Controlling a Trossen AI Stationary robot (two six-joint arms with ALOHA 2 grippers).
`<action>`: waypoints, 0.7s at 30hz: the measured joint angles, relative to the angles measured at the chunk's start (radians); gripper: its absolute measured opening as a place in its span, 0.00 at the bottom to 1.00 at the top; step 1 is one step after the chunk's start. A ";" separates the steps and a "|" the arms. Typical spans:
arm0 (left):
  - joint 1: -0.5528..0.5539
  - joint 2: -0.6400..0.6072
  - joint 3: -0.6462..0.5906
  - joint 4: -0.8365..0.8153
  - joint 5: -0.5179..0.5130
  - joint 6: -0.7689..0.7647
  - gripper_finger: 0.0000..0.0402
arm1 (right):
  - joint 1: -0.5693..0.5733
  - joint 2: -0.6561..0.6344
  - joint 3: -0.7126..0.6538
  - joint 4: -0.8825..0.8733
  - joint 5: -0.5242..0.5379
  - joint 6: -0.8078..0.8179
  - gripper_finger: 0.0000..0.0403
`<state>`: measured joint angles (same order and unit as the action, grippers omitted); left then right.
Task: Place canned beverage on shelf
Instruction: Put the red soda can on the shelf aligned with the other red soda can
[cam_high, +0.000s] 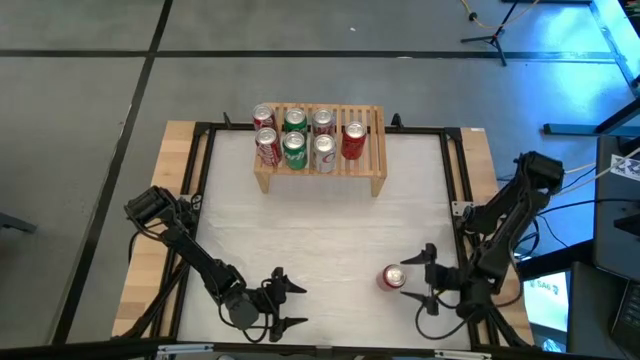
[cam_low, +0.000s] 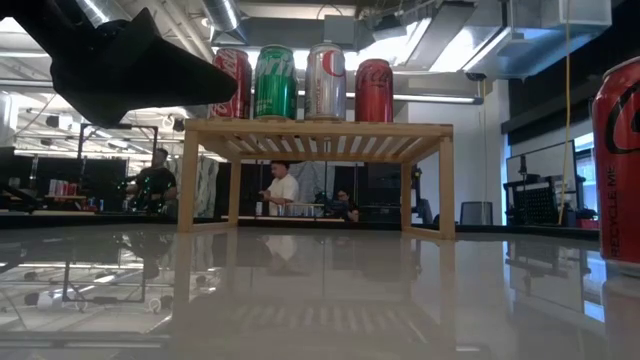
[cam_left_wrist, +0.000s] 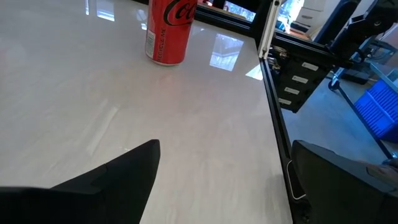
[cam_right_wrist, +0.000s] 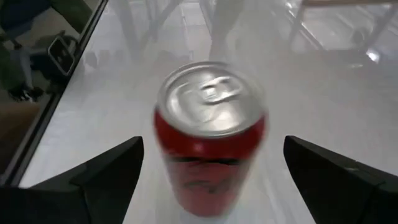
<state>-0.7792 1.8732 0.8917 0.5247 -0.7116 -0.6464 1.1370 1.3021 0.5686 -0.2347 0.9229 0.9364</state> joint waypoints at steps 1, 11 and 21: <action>0.000 0.000 0.000 0.000 0.000 0.000 0.88 | 0.000 0.024 0.000 0.030 0.001 -0.018 0.94; 0.000 0.000 0.000 0.000 0.000 0.000 0.88 | -0.104 0.197 0.001 0.183 0.027 -0.068 0.94; 0.000 0.000 0.000 0.000 0.000 0.001 0.88 | -0.165 0.217 0.001 0.293 0.005 -0.208 0.76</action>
<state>-0.7788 1.8732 0.8917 0.5247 -0.7119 -0.6455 0.9717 1.5192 0.5694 0.0582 0.9283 0.7285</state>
